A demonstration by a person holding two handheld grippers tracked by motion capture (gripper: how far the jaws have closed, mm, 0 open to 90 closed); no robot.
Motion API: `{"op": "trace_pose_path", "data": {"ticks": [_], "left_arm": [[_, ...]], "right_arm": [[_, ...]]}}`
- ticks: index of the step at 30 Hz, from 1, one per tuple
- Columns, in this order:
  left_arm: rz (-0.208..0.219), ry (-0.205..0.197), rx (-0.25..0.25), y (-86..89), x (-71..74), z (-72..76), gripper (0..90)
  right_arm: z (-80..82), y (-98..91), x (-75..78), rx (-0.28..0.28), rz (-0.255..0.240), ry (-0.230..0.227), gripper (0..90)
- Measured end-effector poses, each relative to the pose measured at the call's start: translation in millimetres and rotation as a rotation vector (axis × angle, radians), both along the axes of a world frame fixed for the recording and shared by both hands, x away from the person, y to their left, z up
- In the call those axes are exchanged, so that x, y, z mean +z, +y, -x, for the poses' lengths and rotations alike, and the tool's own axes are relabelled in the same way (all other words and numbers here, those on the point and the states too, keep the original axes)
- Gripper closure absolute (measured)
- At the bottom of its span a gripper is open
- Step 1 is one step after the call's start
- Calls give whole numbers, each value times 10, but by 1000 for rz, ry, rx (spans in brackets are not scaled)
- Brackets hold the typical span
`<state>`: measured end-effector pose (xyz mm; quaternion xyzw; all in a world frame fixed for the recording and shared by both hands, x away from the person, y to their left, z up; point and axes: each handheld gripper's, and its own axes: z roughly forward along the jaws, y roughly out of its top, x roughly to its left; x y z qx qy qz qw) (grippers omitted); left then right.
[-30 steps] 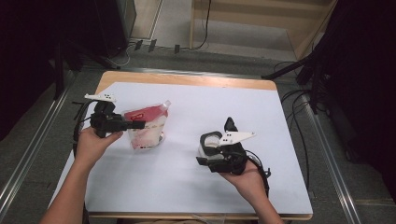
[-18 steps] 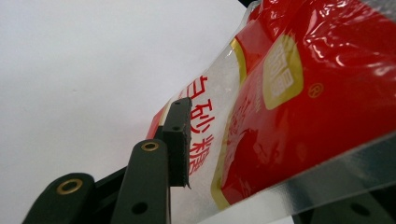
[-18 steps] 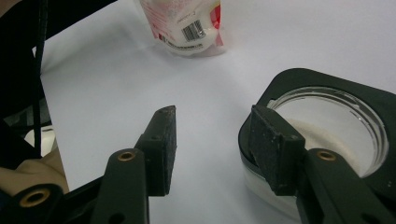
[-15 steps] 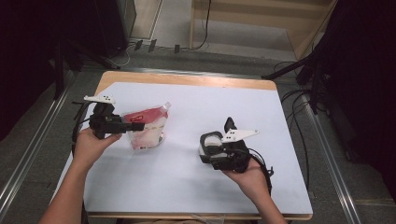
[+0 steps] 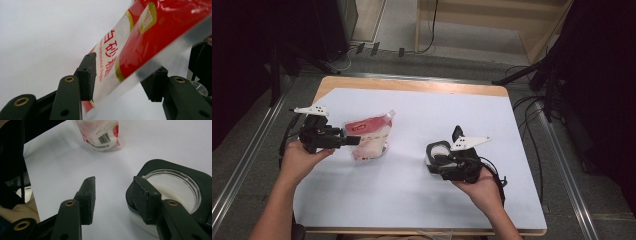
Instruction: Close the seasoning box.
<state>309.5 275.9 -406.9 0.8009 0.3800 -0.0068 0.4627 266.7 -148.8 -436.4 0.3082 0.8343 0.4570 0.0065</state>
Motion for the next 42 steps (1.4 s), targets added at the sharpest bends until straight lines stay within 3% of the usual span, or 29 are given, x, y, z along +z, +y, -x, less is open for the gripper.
{"op": "trace_pose_path", "data": {"ticks": [8,21,27,36,42], "left_arm": [[6,15,15,147,-6,67,486],[-3,-13,44,393,-21,122,479],[-7,-19,92,450,-32,110,477],[-30,12,89,431,-108,44,478],[-27,30,90,395,-127,34,475]], "right_arm": [[-7,-26,31,18,-7,4,565],[-14,-89,56,20,-9,3,592],[-12,-132,129,24,-30,14,693],[12,-185,291,32,-27,6,886],[-15,-271,417,8,-43,-2,900]]}}
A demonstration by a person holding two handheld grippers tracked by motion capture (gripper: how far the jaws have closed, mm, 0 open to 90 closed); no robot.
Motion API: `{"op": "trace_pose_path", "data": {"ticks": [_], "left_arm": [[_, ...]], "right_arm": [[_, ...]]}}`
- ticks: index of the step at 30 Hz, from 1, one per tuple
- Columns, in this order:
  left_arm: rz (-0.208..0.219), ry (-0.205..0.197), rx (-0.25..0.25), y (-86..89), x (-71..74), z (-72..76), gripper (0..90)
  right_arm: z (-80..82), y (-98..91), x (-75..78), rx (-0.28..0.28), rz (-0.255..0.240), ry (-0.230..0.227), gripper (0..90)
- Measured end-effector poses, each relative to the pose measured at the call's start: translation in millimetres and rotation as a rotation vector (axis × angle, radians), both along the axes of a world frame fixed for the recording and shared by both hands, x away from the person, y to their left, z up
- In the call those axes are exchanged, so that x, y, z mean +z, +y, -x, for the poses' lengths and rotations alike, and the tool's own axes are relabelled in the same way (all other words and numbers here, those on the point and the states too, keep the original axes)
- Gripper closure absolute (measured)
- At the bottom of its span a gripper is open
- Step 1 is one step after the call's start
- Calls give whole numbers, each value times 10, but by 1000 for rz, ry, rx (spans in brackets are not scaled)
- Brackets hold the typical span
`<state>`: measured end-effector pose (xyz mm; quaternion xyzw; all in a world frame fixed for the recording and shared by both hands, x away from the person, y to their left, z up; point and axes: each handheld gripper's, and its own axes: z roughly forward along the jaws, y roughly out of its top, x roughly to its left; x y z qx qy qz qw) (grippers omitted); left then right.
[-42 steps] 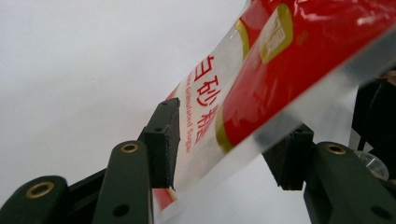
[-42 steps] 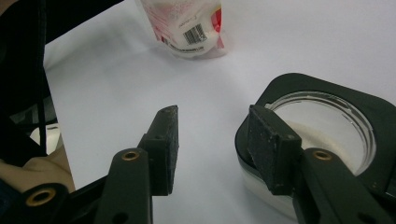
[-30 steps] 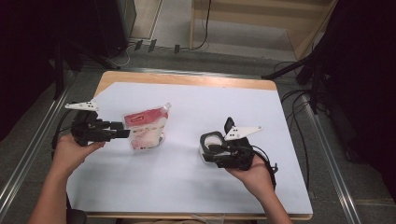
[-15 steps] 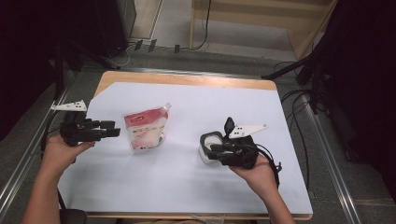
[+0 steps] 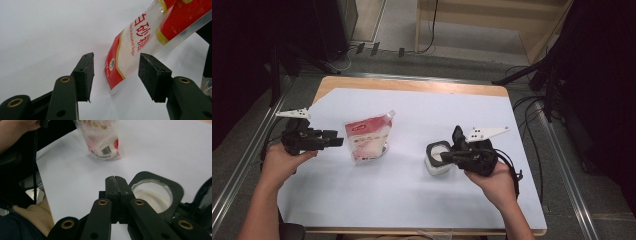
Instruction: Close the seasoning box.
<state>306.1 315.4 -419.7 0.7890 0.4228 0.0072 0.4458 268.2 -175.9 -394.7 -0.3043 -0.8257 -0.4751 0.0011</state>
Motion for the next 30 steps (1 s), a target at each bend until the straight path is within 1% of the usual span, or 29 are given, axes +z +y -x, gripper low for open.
{"op": "trace_pose_path", "data": {"ticks": [1,2,4,6,9,10,12,14,16,17,18,20,21,25,27,30], "left_arm": [[-3,-4,-1,-3,-2,-1,474],[-8,-8,-2,-4,-2,-3,474],[-4,-6,-3,-10,-2,-1,474],[-8,-4,-3,-10,-2,-4,474],[-10,-7,-3,-14,-5,-5,471],[-5,-10,-2,-19,-8,-3,471],[-16,-19,-3,-26,-8,1,470],[-20,-17,-2,-35,-13,0,469],[-27,-15,4,-48,-21,-7,469],[-29,-11,2,-50,-23,-12,470],[-22,-5,3,-56,-28,-19,468],[-16,12,21,-72,-33,-37,457],[-11,10,24,-83,-43,-47,457],[-28,1,17,-124,-68,-67,459],[-39,2,15,-141,-76,-66,458],[-38,-1,15,-153,-89,-74,460]], "right_arm": [[-9,-20,21,-5,-8,4,900],[-16,-34,41,-5,-9,-1,900],[-24,-63,86,-12,1,-11,900],[-39,-103,129,-22,-4,-25,900],[-71,-206,203,-55,-13,-37,900],[-78,-244,223,-70,-19,-41,900],[-96,-313,253,-88,-24,-46,900],[-115,-375,274,-107,-22,-57,900],[-129,-433,287,-130,-29,-54,900],[-140,-460,286,-139,-32,-55,900],[-146,-480,285,-148,-35,-55,900],[-164,-536,277,-163,-38,-50,900],[-173,-558,273,-168,-41,-46,900],[-212,-626,239,-201,-37,-40,900],[-230,-638,215,-205,-35,-37,900],[-266,-629,149,-217,-26,-24,900]]}}
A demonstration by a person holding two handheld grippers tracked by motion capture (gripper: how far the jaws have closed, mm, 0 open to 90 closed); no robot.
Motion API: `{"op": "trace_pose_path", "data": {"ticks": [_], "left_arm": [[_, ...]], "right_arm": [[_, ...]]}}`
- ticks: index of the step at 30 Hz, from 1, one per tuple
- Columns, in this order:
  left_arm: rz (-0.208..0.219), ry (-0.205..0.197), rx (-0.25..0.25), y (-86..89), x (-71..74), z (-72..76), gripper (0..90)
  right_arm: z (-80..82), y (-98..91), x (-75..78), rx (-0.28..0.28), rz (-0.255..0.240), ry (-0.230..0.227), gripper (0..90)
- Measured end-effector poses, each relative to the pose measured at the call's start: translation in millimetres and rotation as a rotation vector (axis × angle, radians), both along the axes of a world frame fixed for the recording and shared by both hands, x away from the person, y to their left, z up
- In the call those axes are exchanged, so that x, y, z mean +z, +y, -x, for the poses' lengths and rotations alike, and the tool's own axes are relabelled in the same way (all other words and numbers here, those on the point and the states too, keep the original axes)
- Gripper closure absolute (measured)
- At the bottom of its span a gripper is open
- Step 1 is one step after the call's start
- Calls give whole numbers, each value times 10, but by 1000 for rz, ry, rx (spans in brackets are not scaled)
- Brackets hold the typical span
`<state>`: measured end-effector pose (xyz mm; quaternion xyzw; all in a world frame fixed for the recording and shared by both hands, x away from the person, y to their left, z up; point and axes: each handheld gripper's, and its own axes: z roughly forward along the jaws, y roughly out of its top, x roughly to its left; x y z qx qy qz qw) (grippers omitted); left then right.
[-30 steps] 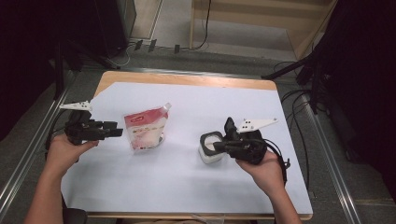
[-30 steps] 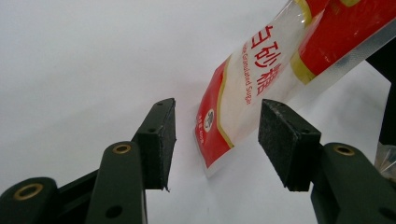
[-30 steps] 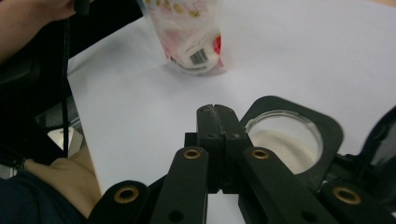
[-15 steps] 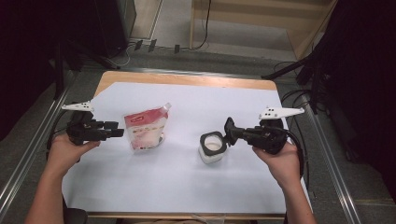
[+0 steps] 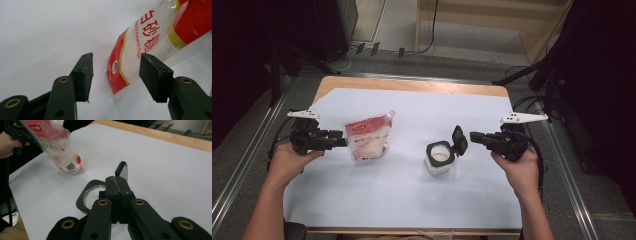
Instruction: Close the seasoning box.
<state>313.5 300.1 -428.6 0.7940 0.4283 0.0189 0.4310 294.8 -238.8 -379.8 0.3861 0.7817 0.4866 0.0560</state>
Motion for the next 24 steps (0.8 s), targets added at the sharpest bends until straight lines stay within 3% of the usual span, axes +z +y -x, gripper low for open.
{"op": "trace_pose_path", "data": {"ticks": [8,13,24], "left_arm": [[-16,-13,23,-7,-23,-20,483],[0,-1,22,-8,-27,-27,468],[2,-1,20,0,-30,-26,451]], "right_arm": [[-93,61,-185,-7,17,44,900],[-141,72,-259,-14,14,60,900],[-176,139,-330,-10,7,72,900]]}}
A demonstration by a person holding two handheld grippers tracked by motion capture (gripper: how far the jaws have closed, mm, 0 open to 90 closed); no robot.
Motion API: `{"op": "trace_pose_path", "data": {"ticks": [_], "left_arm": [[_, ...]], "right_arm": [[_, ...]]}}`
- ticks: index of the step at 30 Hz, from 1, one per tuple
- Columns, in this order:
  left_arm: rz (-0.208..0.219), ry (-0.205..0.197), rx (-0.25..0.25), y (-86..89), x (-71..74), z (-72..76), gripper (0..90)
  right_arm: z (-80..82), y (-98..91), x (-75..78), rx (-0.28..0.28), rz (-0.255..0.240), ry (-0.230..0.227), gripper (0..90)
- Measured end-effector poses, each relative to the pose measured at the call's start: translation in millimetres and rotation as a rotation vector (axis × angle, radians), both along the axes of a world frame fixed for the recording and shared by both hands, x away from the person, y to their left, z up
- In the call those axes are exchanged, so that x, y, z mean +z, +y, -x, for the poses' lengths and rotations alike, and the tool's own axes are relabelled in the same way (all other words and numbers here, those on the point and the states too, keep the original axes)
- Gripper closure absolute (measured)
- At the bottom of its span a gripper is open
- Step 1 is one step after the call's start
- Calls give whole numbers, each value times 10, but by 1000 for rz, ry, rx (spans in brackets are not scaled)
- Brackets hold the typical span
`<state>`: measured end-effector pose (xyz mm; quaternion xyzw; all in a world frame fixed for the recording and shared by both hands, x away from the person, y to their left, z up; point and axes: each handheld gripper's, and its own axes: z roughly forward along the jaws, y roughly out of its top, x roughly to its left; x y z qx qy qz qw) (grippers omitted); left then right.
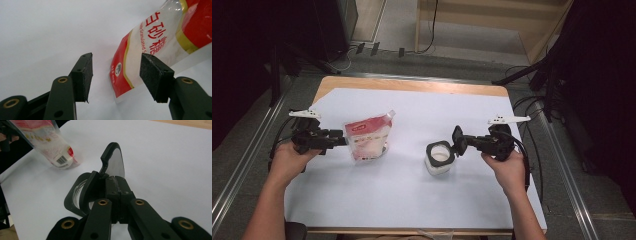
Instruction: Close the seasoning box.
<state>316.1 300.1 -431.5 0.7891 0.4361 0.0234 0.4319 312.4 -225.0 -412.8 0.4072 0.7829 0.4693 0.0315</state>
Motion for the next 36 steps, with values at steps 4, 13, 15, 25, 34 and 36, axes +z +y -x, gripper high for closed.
{"op": "trace_pose_path", "data": {"ticks": [4,13,15,25,34,36], "left_arm": [[-3,4,7,14,1,-3,446],[-4,2,5,17,-3,-3,444],[-6,1,5,17,-3,-3,446],[-3,7,10,30,2,-2,441],[-1,15,13,26,-4,-1,437],[1,14,9,25,-7,-3,437]], "right_arm": [[9,15,-3,2,-3,8,900],[16,78,-19,21,4,4,900],[17,92,-21,23,9,5,900],[33,159,-26,38,9,5,900],[42,223,-54,60,15,5,900],[46,248,-59,64,20,4,900]]}}
